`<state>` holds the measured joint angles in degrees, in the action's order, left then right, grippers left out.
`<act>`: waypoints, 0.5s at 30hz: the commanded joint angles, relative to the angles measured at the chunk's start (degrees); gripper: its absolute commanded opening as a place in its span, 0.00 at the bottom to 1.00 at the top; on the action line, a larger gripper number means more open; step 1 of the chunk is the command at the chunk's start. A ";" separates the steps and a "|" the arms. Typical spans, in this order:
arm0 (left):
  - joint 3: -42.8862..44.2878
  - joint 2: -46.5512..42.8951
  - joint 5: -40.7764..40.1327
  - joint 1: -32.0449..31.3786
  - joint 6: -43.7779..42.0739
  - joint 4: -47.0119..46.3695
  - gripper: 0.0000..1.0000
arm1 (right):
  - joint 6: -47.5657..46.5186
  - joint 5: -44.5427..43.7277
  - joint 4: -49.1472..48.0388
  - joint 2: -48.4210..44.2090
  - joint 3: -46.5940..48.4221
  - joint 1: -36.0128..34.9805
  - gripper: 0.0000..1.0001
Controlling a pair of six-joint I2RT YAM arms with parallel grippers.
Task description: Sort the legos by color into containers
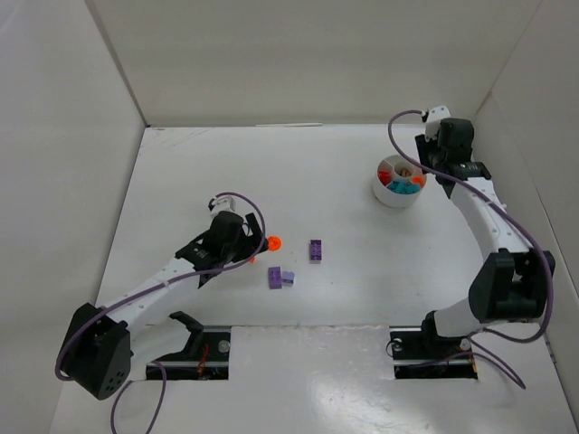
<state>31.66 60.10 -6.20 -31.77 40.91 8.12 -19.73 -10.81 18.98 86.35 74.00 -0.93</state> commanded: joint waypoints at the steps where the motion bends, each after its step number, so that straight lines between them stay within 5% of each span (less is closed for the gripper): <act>1: -2.12 -0.77 -4.96 -0.05 2.78 -0.99 0.87 | 0.57 2.80 -1.31 -6.27 -3.50 0.05 0.49; 7: 1.90 4.93 -2.51 -0.57 -4.33 -10.30 0.66 | -0.05 6.94 -0.79 -14.53 -11.15 0.05 0.49; 15: 11.93 17.94 -4.34 -3.02 -10.58 -9.09 0.37 | -0.58 6.94 0.52 -19.55 -15.37 0.05 0.49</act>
<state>39.51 76.25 -8.95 -32.84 34.00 0.86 -20.01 -4.93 19.84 68.60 59.00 -0.93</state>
